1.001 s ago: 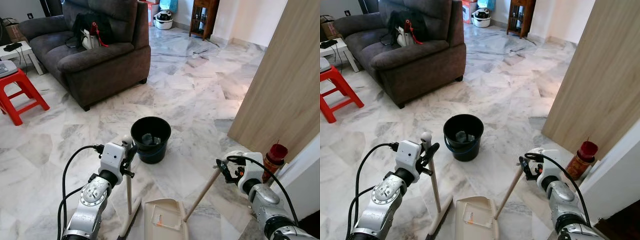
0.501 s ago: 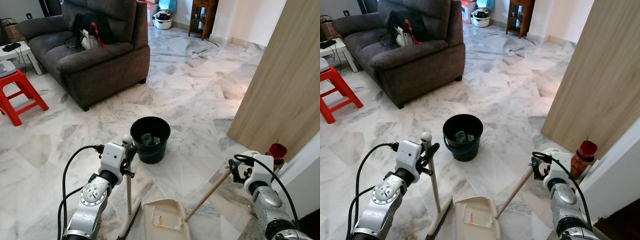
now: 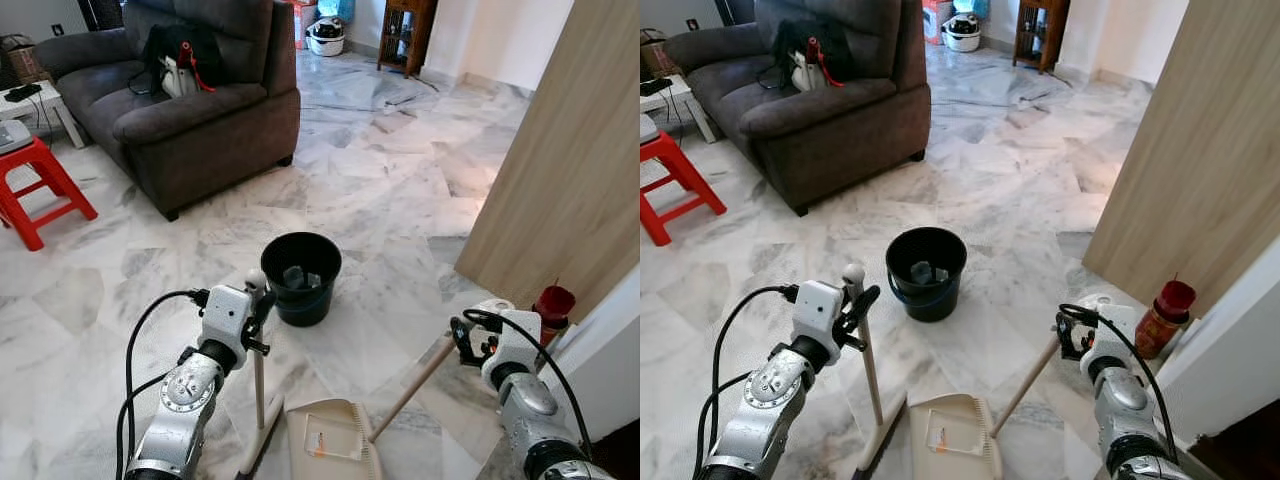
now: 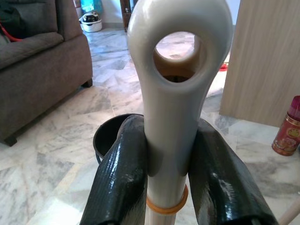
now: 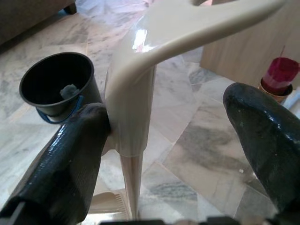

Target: Sweep floor

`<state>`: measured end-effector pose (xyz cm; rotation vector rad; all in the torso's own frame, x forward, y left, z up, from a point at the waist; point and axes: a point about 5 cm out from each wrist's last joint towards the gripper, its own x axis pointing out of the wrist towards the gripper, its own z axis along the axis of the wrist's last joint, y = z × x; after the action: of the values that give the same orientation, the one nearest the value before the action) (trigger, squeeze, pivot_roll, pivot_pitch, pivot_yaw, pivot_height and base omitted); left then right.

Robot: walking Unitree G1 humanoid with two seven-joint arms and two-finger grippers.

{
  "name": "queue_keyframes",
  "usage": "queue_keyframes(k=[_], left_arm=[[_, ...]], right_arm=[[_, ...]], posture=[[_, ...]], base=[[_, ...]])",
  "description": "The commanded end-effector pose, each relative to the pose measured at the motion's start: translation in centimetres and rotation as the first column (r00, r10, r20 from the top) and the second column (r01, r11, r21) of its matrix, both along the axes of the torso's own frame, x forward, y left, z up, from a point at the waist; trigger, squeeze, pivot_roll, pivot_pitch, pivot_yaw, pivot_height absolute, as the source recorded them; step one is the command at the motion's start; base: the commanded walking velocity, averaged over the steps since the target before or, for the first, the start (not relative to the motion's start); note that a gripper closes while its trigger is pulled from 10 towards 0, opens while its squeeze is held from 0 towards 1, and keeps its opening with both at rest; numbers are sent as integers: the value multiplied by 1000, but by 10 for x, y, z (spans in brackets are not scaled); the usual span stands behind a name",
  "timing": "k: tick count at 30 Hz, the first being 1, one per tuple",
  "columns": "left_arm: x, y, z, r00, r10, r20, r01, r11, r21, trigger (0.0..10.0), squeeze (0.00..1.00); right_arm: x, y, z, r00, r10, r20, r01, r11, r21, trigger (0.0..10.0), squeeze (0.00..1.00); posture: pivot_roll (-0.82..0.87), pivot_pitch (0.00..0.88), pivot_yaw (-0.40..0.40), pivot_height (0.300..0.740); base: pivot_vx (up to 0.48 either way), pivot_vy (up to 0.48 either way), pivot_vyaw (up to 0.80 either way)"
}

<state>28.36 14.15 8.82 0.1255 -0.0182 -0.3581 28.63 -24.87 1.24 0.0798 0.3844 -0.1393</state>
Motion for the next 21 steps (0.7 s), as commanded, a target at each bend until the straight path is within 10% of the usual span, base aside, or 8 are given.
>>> queue_keyframes(k=[1,21], left_arm=[[5,-2,7,999,-13,32,13,1000,2,10000,0],[5,-3,7,1000,-11,30,11,1000,-3,10000,0]], right_arm=[[3,2,2,999,-32,13,32,999,29,10000,0],[7,13,3,995,-91,40,86,990,114,10000,0]], posture=[[104,0,-9,740],[103,0,-10,740]], base=[[0,0,0],[0,0,0]])
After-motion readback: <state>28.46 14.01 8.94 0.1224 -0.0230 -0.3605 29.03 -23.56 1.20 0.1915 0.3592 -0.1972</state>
